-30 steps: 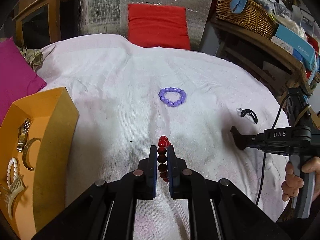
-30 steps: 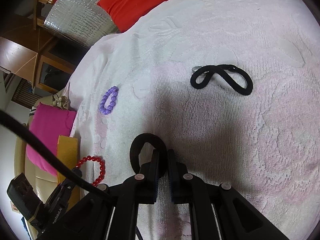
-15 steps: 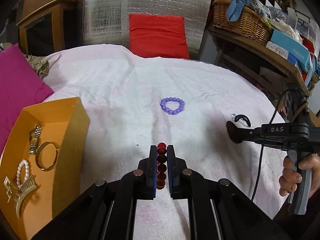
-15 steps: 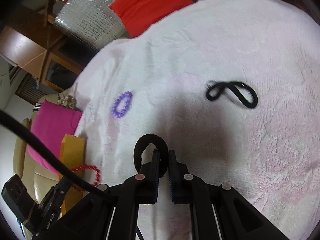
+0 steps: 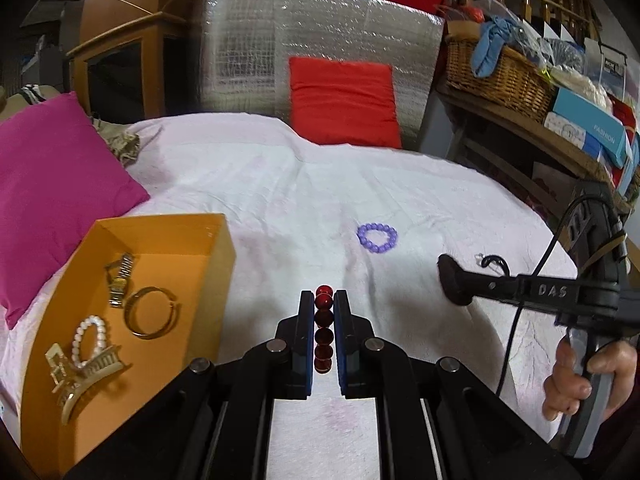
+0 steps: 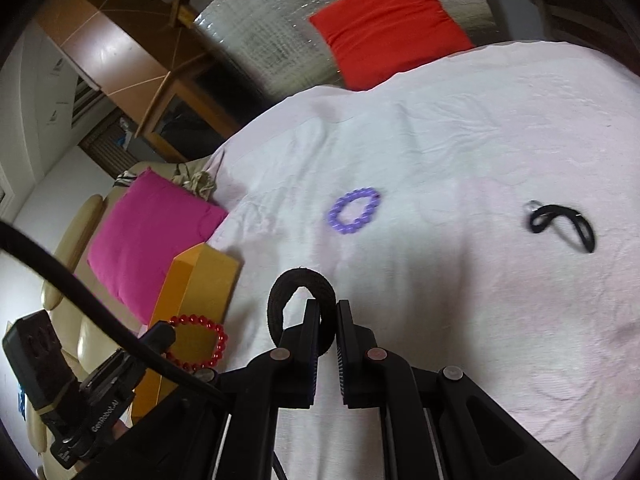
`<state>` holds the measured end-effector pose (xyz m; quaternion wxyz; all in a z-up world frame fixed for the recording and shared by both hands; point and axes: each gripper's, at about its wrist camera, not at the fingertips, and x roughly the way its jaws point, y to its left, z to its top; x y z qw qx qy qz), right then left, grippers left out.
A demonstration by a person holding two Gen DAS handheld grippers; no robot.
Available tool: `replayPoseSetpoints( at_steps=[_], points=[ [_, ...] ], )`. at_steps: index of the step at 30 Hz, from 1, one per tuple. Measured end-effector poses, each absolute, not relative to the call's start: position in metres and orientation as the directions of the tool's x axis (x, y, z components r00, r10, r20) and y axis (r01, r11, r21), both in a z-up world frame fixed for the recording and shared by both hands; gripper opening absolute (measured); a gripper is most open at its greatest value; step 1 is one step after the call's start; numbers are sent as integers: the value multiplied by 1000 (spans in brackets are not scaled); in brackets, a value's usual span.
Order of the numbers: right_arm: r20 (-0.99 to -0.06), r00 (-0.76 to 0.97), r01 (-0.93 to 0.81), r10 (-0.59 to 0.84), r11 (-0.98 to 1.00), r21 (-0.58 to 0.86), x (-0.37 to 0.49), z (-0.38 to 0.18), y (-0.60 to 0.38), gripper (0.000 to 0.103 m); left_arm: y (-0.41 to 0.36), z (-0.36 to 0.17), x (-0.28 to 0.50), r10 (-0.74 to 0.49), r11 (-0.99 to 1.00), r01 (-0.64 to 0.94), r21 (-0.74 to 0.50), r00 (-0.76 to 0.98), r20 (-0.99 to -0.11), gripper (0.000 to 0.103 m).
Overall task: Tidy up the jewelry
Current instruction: 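Carry the red bracelet in the left gripper while the right gripper carries the hair tie to the orange box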
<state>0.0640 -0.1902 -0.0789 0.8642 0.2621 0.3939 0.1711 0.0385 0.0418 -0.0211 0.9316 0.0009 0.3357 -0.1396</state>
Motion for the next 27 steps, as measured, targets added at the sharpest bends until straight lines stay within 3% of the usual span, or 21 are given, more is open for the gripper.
replayPoseSetpoints(
  at_steps=[18, 27],
  points=[
    [-428, 625, -329, 653, 718, 613, 59, -55, -83, 9, 135, 8, 2, -79, 994, 27, -108, 855, -512, 9],
    [-392, 562, -451, 728, 668, 592, 46, -48, -29, 9, 170, 3, -11, 49, 991, -105, -78, 851, -522, 9]
  ],
)
